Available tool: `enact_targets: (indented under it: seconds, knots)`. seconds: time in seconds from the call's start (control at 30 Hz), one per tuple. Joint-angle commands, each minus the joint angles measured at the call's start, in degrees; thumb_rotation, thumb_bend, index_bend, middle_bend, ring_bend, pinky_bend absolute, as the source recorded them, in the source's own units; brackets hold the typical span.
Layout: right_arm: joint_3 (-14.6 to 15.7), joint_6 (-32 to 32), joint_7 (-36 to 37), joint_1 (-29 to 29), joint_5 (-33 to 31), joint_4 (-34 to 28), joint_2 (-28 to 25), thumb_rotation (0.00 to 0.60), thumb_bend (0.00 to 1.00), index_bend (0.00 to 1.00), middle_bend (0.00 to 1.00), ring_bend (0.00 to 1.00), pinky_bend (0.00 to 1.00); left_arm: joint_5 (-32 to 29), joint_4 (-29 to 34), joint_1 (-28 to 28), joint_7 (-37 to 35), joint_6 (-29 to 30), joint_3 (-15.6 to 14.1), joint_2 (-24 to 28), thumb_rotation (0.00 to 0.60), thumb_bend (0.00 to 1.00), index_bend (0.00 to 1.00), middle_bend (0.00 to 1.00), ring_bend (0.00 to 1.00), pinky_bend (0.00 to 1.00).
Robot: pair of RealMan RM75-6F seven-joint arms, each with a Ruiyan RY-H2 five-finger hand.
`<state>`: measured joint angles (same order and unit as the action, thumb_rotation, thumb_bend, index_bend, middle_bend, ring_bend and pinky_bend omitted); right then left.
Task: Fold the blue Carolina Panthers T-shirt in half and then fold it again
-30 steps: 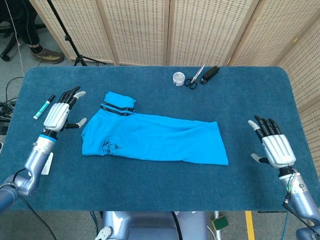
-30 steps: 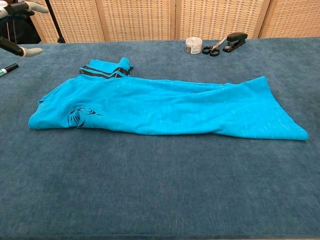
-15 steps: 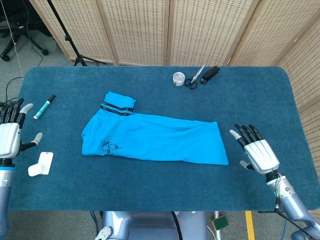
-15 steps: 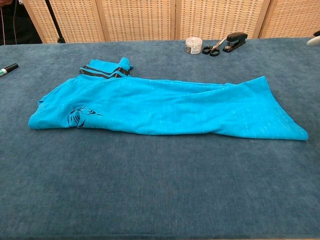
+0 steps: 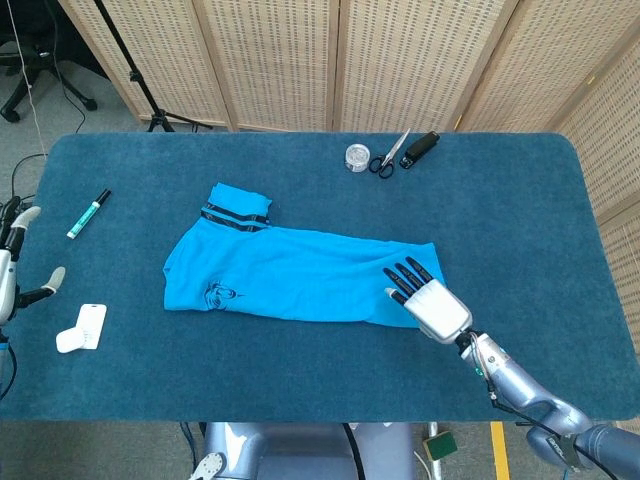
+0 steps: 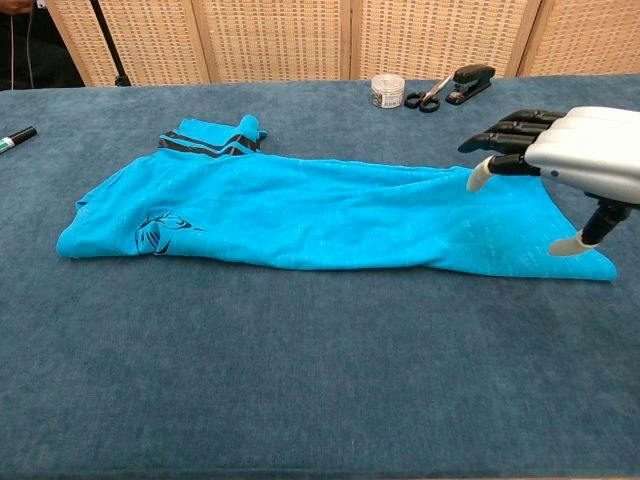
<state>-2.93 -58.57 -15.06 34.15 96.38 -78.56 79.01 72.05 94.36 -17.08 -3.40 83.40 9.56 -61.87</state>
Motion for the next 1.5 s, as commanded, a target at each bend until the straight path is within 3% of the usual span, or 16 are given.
enact_targets:
  seconds: [0.03, 0.3, 0.57, 1.3, 1.5]
  knots:
    - [-0.07, 0.75, -2.12, 0.25, -1.54, -0.09, 0.73, 0.600, 0.00, 0.25, 0.06, 0.00, 0.00, 0.21, 0.03, 0.35, -0.81, -0.42, 0.26, 0.43, 0.600, 0.28, 0.00, 0.00, 0.00, 0.00]
    - [1.55, 0.12, -4.56, -1.68, -3.77, -0.76, -0.76, 0.600, 0.00, 0.25, 0.06, 0.00, 0.00, 0.94, 0.16, 0.73, -1.83, -1.38, 0.73, 0.80, 0.600, 0.28, 0.00, 0.00, 0.00, 0.00]
    - [2.93, -0.66, -3.04, -2.23, -3.43, 2.02, 1.29, 0.600, 0.00, 0.25, 0.07, 0.00, 0.00, 1.51, 0.39, 1.10, -1.75, -1.56, 1.03, 0.75, 0.600, 0.28, 0.00, 0.00, 0.00, 0.00]
    - [3.11, -0.06, -4.61, -1.35, -4.86, 8.20, 5.66, 0.600, 0.00, 0.26, 0.08, 0.00, 0.00, 1.90, -0.14, 1.56, -1.80, -2.56, 1.99, 0.36, 0.600, 0.28, 0.00, 0.00, 0.00, 0.00]
    - [3.08, -0.30, -4.67, -1.25, -5.11, 10.03, 6.82, 0.600, 0.04, 0.26, 0.09, 0.00, 0.00, 2.05, -0.18, 1.70, -1.79, -2.66, 2.11, 0.31, 0.600, 0.28, 0.00, 0.00, 0.00, 0.00]
